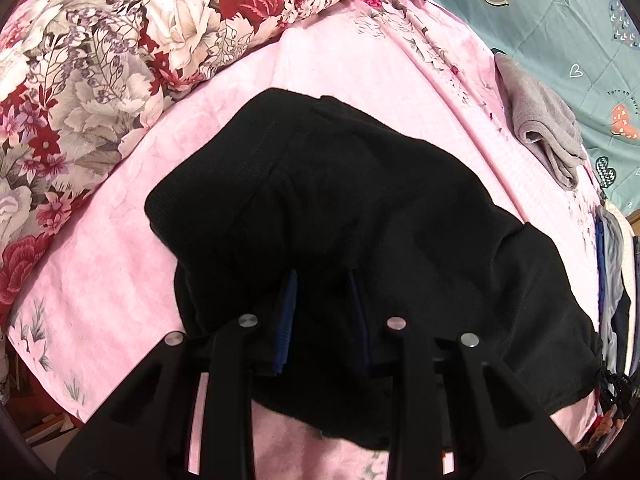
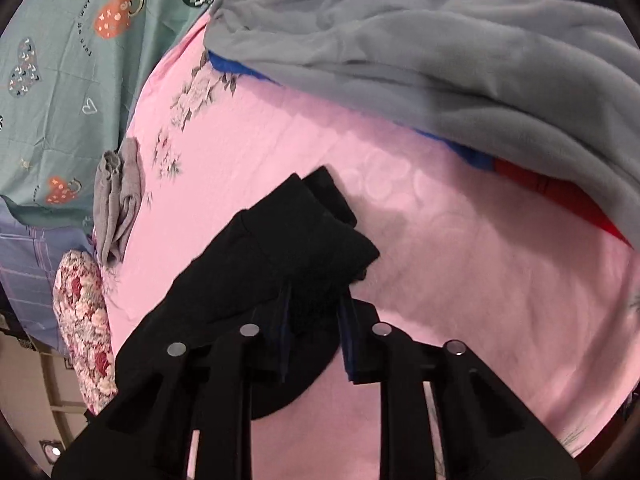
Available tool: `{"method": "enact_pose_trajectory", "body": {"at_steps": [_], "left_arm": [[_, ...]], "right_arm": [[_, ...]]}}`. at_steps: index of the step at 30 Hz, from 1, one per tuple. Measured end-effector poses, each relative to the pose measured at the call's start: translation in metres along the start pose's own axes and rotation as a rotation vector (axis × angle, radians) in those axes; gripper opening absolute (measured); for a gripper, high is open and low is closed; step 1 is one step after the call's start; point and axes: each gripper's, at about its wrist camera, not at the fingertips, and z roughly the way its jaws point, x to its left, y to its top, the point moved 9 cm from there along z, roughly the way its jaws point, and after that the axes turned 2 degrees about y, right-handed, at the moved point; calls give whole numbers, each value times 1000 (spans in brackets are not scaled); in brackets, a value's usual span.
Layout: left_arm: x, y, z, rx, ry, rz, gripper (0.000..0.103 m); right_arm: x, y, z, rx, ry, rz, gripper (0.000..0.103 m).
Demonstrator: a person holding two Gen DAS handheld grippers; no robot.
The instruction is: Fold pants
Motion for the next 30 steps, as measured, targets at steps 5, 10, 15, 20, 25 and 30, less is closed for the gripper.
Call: {"method": "enact_pose_trajectory", "body": {"at_steps": [5,10,15,20,25,30], "left_arm": [[8,-8,-6,17,-73,-14,27],[5,-7,-6,16,-45,1,27],[-12,-11,-25,-13,-39,62,28],[-64,-19,-47,-24,-170,154,30],[-135,-47,-34,48,-258,286,31],[-151,-81,7,170,-236,324,32]], "right_arm": [[7,-5,-36,-80,-33,-42,18],[-20,-15,-6,-14,-109,-19,20],[-6,-3,-32,-82,-271,-138,41],[35,-5,-57,-121,-191,-248,38],[69,-24,-8,4,-165,-359,12],[49,-46,24,113,-253,-352,11]]}}
